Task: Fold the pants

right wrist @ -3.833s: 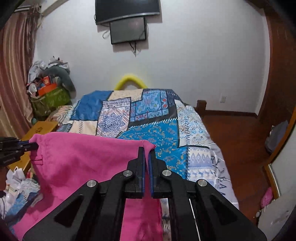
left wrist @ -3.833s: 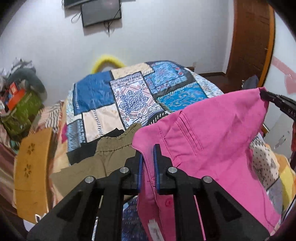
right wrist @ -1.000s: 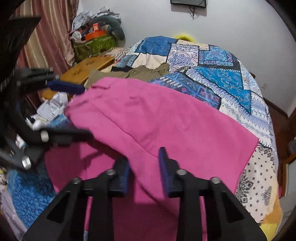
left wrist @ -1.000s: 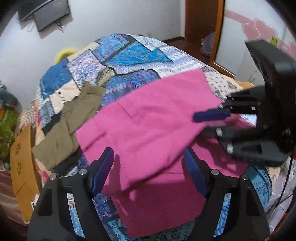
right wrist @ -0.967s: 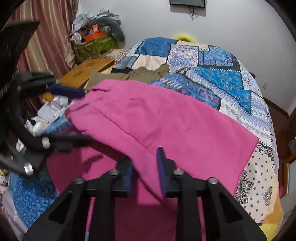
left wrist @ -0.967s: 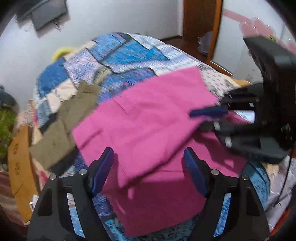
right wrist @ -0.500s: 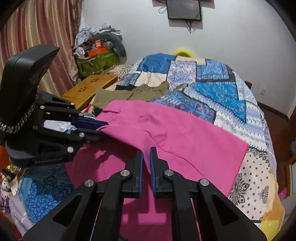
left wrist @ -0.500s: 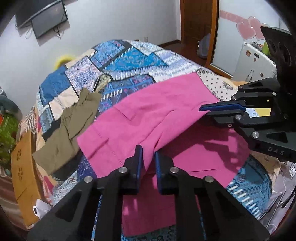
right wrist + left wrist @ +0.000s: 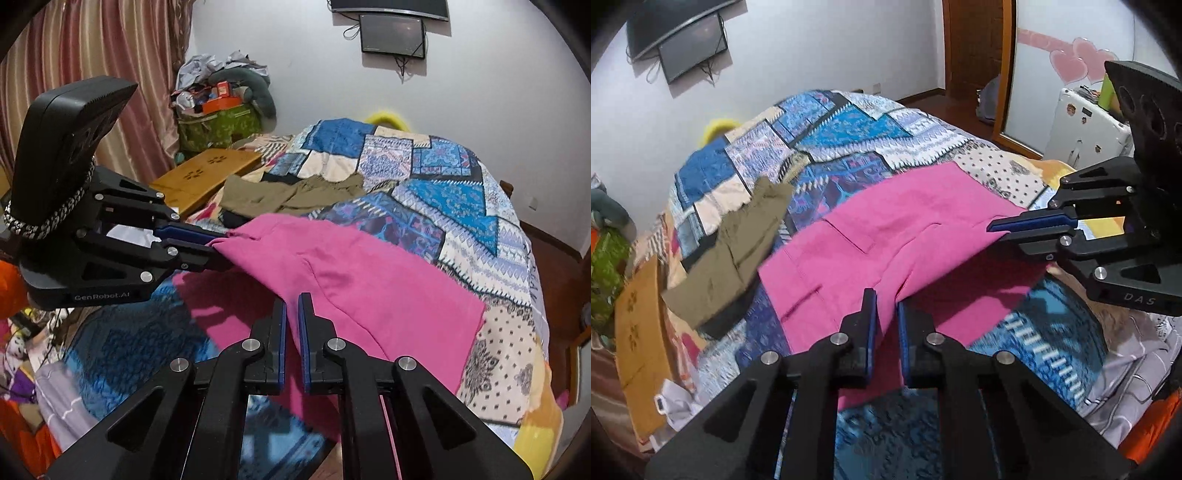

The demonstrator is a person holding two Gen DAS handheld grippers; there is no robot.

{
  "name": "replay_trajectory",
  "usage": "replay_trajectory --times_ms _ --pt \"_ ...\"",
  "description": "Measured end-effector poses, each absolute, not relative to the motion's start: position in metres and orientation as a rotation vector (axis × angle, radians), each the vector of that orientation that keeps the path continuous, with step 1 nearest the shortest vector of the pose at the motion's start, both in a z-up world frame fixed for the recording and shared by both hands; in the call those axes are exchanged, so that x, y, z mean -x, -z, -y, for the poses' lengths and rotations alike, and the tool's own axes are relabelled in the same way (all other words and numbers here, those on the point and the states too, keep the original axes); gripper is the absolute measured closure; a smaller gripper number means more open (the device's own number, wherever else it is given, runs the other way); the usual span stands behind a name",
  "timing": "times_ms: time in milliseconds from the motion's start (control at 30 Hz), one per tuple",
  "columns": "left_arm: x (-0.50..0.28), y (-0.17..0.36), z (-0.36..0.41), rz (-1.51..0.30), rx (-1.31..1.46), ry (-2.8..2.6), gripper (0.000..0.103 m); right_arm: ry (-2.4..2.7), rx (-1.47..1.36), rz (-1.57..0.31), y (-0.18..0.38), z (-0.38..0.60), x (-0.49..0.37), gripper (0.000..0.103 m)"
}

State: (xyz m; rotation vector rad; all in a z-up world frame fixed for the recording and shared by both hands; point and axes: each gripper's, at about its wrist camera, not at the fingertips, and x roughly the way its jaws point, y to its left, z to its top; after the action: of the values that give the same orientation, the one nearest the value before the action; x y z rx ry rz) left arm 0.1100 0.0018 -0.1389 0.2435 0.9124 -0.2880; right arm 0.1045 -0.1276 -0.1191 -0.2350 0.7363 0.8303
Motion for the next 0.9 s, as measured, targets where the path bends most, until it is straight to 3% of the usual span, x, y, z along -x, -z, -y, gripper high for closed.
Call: replay_trajectory --times_ms 500,700,800,900 --pt "-0.082 0.158 -0.012 -0.968 -0.159 0.313 0.090 -0.834 0.142 -0.843 0.139 0.140 -0.082 0.093" --pt "-0.077 0.133 -0.020 -0.899 -0.131 0.293 0.090 -0.796 0.110 -0.769 0.122 0.152 -0.081 0.069" --pt "-0.087 0.122 -0.025 -0.870 -0.101 0.270 0.084 -0.770 0.075 -0.761 0.118 0.152 -0.091 0.058" --pt "-0.102 0.116 -0.029 -0.857 -0.060 0.240 0.074 -0.748 0.040 -0.769 0.119 0.148 -0.101 0.055"
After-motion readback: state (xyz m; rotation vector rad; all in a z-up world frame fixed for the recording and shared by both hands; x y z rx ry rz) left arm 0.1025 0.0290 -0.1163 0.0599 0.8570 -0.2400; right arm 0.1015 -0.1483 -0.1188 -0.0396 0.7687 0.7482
